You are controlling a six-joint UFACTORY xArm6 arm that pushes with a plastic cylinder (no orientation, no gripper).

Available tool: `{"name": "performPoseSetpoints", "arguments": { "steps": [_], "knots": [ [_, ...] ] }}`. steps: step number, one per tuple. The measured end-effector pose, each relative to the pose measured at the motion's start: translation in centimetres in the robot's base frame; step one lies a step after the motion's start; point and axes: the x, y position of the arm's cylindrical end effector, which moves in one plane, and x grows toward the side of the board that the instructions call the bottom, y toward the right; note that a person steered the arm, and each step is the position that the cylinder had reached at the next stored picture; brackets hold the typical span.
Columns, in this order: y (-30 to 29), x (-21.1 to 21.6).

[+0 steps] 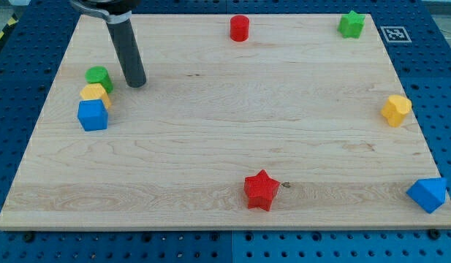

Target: Move the arm to the right of the red star

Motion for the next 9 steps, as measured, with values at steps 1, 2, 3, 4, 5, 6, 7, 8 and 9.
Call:
{"name": "performPoseSetpoints", "arguments": {
  "steps": [1,2,3,4,5,6,7,8,9],
  "knots": [
    [2.4,0.0],
    [6.3,0.0],
    [9.4,-0.1],
    [17.0,-0.1],
    [23.2,0.8],
    [26.5,5.1],
    [28.0,8.0],
    [28.1,8.1],
    [28.1,8.1]
  ]
}}
